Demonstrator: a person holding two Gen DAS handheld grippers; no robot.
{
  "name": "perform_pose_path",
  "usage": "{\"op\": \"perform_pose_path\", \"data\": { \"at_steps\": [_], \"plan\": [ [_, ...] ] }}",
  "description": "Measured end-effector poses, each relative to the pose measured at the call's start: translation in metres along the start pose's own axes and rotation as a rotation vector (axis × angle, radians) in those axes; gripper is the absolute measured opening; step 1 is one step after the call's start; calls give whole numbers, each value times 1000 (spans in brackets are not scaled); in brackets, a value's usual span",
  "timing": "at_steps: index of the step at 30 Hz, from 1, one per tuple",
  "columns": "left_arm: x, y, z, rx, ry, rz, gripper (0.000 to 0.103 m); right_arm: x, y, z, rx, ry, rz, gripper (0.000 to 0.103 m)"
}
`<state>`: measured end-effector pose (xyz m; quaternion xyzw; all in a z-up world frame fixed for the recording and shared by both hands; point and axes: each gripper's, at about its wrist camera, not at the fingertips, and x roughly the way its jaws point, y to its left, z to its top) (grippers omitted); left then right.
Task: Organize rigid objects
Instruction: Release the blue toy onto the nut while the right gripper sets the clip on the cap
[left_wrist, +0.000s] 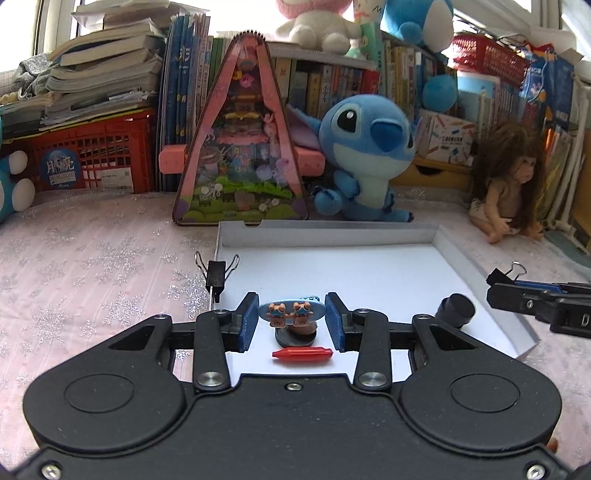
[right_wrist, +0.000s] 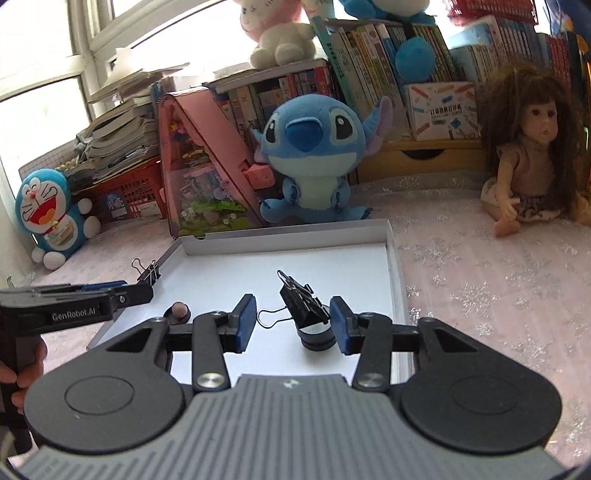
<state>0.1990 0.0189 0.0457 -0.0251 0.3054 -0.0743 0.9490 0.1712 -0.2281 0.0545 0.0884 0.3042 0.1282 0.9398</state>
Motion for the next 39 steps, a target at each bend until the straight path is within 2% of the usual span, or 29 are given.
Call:
{"op": "perform_pose_path", "data": {
  "at_steps": [6, 16, 23, 27, 39],
  "plan": [
    [17, -2, -4, 2, 20, 9, 37, 11, -6, -1, 24, 14, -11, 48],
    [34, -5, -7, 18, 30, 31, 37, 22, 3, -6, -49, 5, -38, 48],
    [40, -4, -11, 14, 40, 38, 37, 31, 9, -10, -86, 8, -54, 48],
    [41, -5, -12, 16, 40, 38, 37, 31, 11, -13, -109, -21, -80, 48],
    [47, -6, -16, 23, 43, 40, 37, 40, 12, -17, -116, -3, -87, 48]
  ]
}}
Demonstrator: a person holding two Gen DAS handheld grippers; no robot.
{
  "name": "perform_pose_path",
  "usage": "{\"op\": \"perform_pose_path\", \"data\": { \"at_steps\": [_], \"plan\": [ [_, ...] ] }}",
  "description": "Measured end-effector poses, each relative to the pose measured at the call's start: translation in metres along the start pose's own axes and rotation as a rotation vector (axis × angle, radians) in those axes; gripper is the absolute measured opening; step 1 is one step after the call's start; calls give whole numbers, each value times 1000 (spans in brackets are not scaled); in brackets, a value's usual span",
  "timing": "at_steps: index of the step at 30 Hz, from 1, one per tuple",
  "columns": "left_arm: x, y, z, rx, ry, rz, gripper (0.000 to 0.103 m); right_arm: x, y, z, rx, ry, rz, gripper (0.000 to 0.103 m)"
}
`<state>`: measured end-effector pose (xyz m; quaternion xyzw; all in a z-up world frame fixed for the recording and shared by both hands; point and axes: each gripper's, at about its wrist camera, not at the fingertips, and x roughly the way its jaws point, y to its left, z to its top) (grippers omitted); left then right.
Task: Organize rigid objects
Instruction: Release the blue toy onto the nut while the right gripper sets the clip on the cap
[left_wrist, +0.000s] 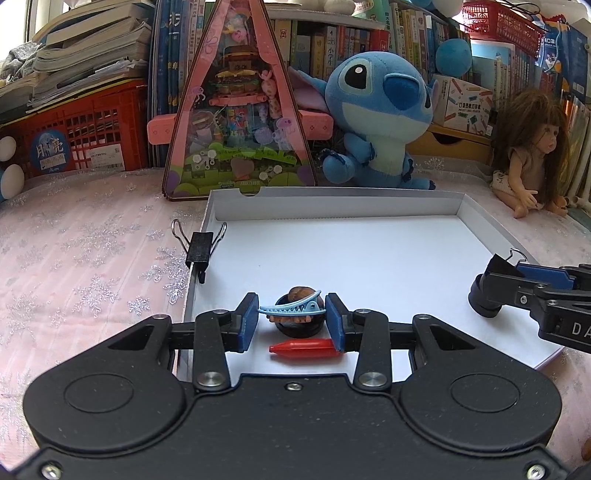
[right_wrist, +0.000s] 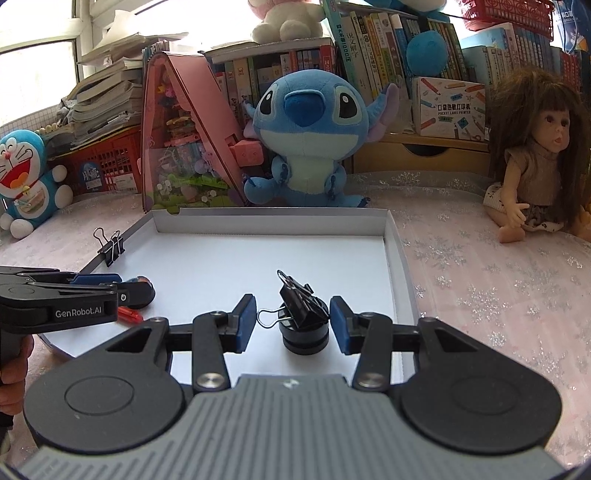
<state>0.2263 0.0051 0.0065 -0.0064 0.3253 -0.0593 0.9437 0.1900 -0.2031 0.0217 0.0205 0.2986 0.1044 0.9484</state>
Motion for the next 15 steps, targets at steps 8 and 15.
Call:
{"op": "perform_pose_path", "data": {
  "at_steps": [8, 15],
  "plan": [
    [0, -1, -1, 12, 0, 4, 37, 3, 0, -1, 2, 3, 0, 52],
    [-7, -3, -1, 22, -10, 11, 49, 3, -5, -3, 35, 12, 11, 64]
  ]
}}
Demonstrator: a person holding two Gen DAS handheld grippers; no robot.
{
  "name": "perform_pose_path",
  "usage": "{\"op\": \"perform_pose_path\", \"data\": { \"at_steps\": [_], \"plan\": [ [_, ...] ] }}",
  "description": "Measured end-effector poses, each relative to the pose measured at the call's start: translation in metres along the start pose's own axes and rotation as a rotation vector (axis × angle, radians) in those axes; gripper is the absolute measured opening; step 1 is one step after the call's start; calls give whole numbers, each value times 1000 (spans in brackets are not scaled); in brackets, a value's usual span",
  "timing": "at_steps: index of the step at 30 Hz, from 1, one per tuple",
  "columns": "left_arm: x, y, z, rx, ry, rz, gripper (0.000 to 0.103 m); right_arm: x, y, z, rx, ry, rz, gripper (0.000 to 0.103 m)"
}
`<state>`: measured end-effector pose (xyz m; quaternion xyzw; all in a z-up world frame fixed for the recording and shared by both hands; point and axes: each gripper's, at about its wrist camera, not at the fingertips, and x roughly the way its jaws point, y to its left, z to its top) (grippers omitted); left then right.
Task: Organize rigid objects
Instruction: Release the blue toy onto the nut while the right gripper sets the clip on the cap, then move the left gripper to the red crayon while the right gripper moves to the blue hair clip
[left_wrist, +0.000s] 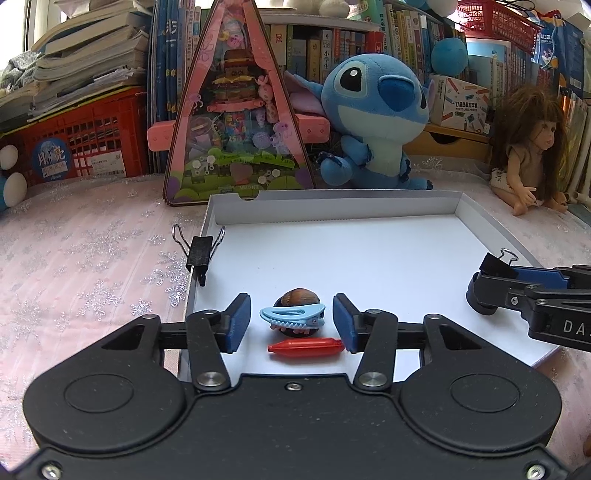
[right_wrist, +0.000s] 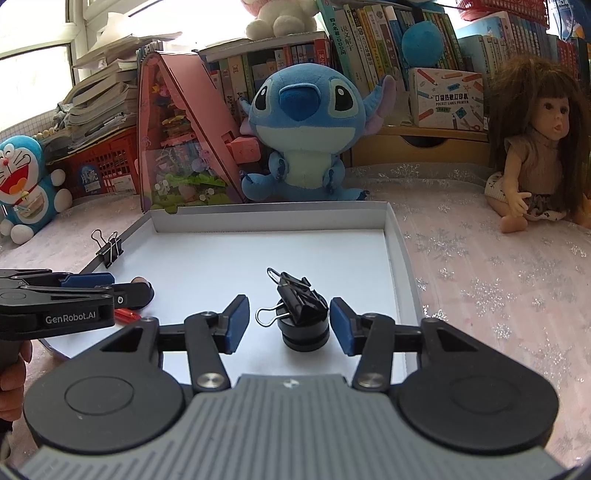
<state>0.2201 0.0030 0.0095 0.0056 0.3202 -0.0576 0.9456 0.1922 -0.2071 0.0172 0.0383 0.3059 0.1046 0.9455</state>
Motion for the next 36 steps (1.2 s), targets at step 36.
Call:
{"op": "perform_pose_path", "data": {
  "at_steps": [36],
  "plan": [
    [-112, -18, -48, 52, -39, -190, 67, -90, 15, -39, -91, -77, 98, 85]
  ]
}}
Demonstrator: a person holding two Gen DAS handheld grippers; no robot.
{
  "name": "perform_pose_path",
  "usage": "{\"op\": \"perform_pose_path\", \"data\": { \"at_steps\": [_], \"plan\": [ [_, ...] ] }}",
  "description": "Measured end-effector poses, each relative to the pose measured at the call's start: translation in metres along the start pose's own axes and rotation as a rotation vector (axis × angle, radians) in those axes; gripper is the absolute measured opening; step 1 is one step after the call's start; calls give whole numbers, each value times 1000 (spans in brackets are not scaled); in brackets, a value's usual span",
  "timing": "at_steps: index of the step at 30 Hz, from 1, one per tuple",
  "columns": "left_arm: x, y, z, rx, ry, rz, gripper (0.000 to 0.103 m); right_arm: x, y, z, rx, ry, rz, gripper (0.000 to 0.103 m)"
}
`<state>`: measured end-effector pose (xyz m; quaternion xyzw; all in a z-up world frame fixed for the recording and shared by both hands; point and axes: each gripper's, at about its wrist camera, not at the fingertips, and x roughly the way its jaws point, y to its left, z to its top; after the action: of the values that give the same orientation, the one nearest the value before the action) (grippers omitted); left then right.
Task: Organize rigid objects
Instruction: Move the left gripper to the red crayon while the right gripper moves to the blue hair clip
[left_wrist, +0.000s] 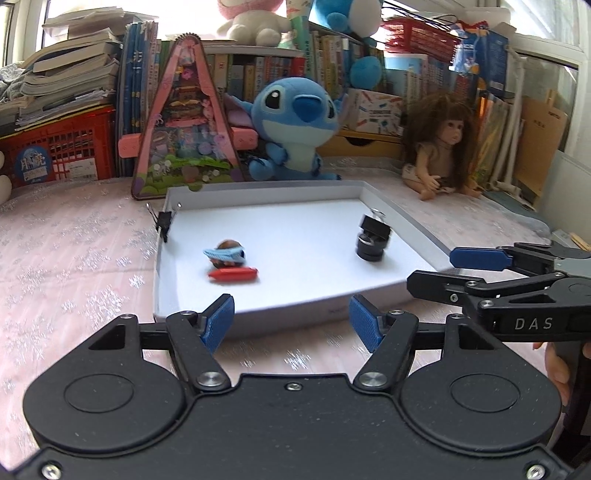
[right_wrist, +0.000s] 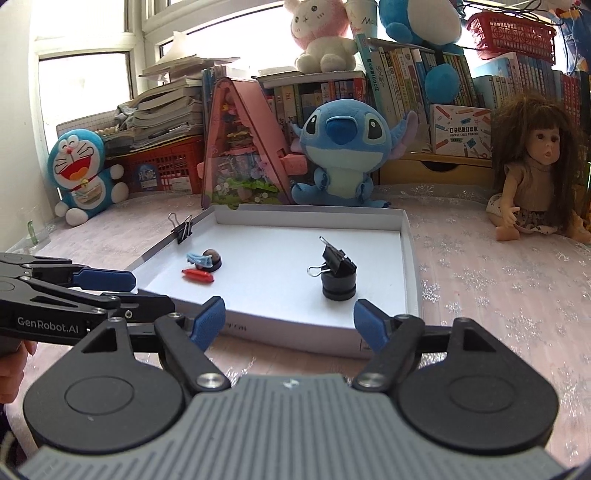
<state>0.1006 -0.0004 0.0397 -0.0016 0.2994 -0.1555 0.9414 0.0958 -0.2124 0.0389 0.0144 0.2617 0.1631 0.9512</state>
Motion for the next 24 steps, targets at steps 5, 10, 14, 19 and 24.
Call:
{"op": "perform_pose_path", "data": {
  "at_steps": [5, 10, 14, 19, 24],
  "plan": [
    [-10, -9, -13, 29, 17, -29, 67, -15, 4, -15, -20, -21, -2, 86],
    [-17, -14, -28, 40, 50, -52, 67, -27, 5, -33, -40, -20, -8, 86],
    [-21, -18, -38, 30, 70, -69, 67, -35, 5, -43, -39, -14, -13, 86],
    [-22, -26, -50, 30, 99, -92, 67, -41, 7, -55, -29, -11, -14, 86],
    [-26, -32, -60, 49, 106, -96, 67, -47, 11, -64, -34, -13, -17, 86]
  ]
}}
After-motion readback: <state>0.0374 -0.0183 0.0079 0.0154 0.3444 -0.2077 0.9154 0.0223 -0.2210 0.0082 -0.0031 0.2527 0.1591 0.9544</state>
